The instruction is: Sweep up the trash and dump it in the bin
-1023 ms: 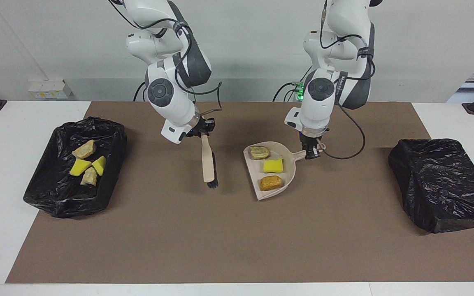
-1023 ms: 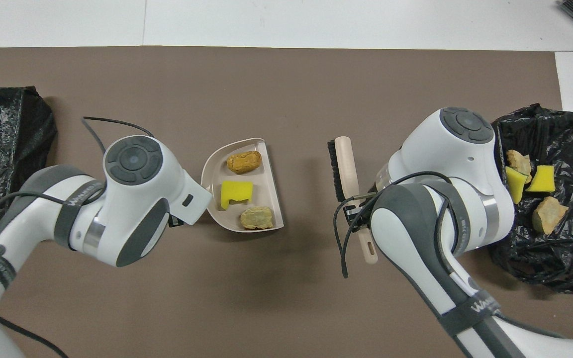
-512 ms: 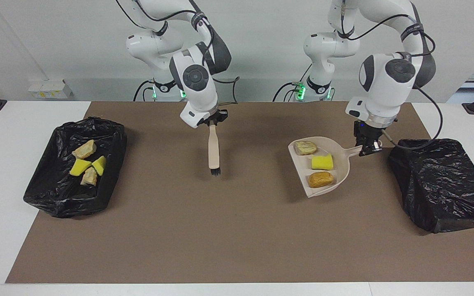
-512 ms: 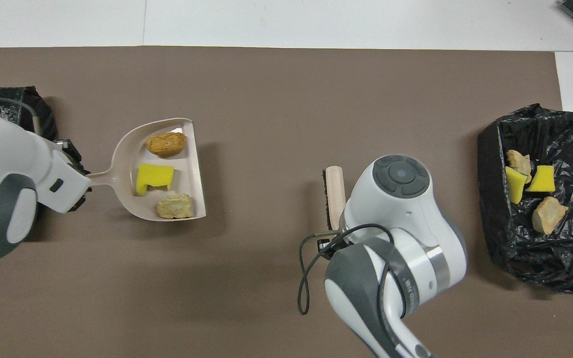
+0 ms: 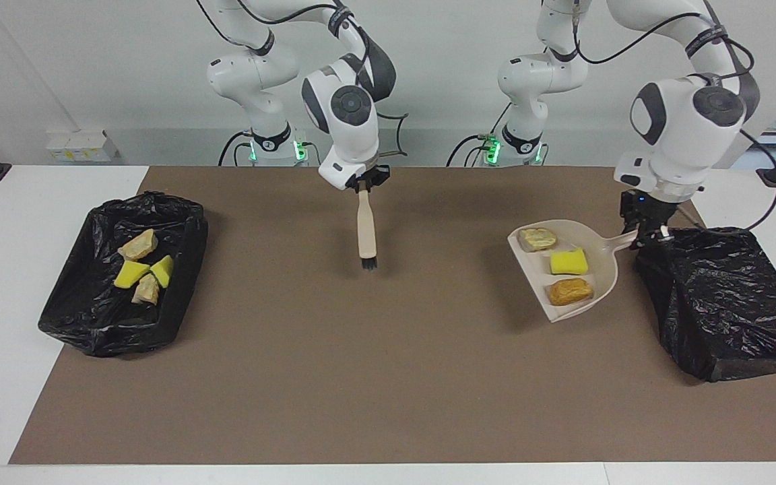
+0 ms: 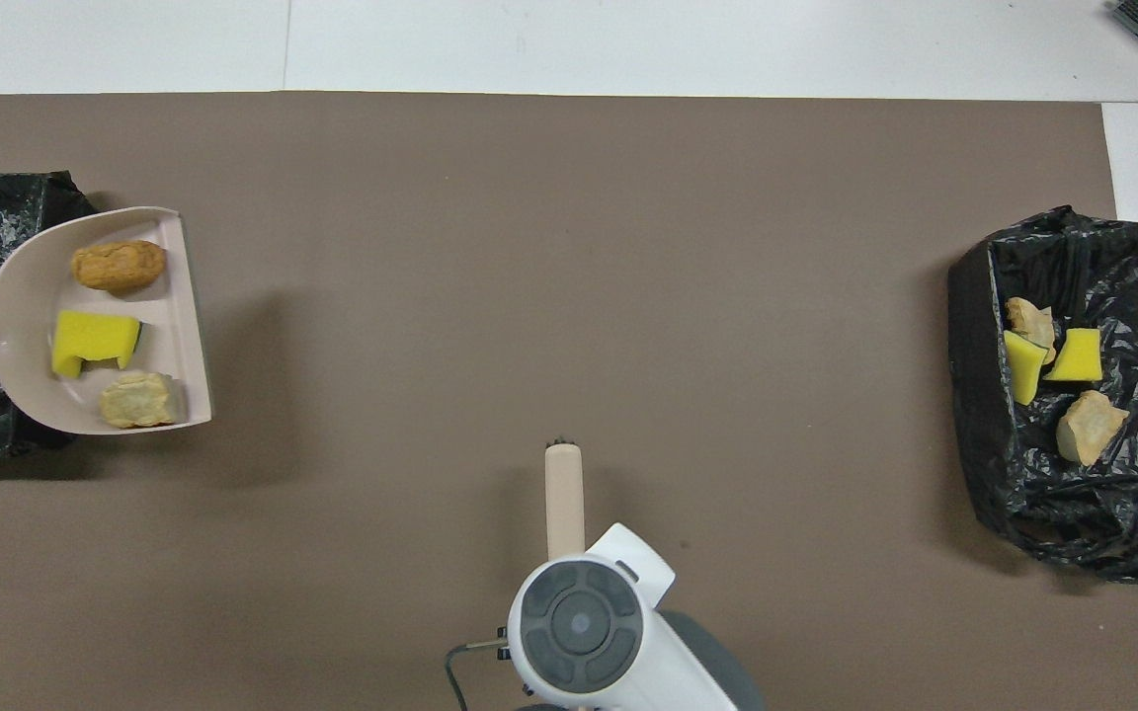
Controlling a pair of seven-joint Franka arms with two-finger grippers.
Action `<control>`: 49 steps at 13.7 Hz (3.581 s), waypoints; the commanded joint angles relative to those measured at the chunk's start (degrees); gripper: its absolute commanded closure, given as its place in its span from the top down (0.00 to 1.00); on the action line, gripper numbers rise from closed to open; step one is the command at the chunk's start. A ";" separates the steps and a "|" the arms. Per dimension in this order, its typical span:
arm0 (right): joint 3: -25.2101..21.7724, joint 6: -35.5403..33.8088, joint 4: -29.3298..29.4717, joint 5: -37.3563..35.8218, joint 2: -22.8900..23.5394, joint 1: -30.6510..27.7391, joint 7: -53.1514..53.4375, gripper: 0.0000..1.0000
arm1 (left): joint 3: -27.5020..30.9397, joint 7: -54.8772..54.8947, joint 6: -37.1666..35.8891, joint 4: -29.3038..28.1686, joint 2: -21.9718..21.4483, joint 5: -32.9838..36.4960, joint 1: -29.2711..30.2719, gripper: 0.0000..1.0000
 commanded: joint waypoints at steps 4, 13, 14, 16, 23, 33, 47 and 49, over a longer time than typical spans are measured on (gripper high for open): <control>-0.25 7.14 -2.74 1.06 5.62 5.87 2.82 0.00 | -0.89 15.29 -3.83 16.39 9.50 2.52 9.09 0.00; -0.52 7.23 -1.87 3.61 6.59 4.91 2.73 1.00 | -0.63 24.54 10.59 23.26 18.12 16.77 12.70 0.00; -0.69 7.23 -0.99 3.53 6.59 2.90 2.12 1.00 | -0.54 24.02 10.59 23.26 18.47 20.09 12.26 0.00; -0.60 6.53 1.20 2.82 6.24 -1.67 -0.07 1.00 | -0.54 19.65 10.07 23.26 18.47 26.86 10.34 0.00; -0.78 -6.38 17.72 -2.61 6.67 -20.74 -13.86 1.00 | -0.45 10.04 6.47 23.34 15.93 36.55 7.17 0.00; -2.01 -11.84 26.17 -9.82 5.53 -42.98 -39.44 1.00 | -1.33 3.22 -8.35 20.89 9.60 41.66 -1.69 0.00; -16.69 -20.44 29.85 -11.50 1.14 -38.07 -45.44 1.00 | -1.33 -61.78 -5.84 3.28 13.62 12.84 -38.52 0.00; -16.42 -21.51 31.09 -11.59 1.14 -38.25 -45.17 1.00 | -1.33 -75.15 -5.75 6.45 16.79 10.82 -42.30 0.00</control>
